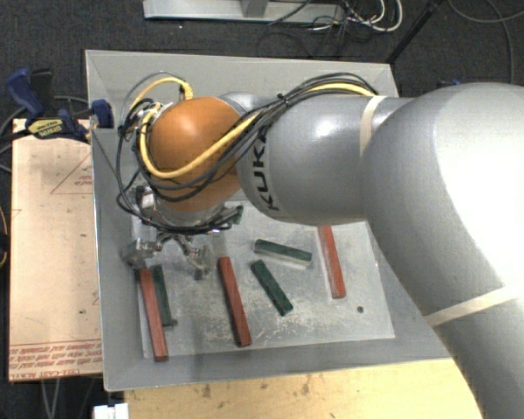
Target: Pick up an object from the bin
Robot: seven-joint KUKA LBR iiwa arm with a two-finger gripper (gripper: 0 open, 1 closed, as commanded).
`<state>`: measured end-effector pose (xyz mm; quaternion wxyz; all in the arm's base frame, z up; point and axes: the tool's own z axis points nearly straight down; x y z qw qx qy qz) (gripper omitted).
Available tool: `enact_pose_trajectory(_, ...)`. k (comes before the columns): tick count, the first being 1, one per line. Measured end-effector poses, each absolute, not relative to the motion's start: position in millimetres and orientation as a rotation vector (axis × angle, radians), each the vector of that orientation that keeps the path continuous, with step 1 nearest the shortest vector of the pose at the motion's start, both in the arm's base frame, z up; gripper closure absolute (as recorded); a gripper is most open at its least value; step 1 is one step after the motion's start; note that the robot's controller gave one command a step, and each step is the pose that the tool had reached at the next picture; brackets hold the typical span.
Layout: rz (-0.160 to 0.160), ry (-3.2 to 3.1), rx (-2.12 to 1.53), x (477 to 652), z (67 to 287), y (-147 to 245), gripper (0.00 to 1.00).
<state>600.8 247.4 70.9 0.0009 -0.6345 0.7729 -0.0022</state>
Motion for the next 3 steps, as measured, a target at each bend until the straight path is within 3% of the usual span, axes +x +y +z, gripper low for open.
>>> enact_pose_trajectory(1, 0.002, 2.424, -1.992, 599.7, 71, 250, 1.0)
enact_pose_trajectory(3, -0.002, 2.427, -1.978, 603.3, 187, 253, 1.0)
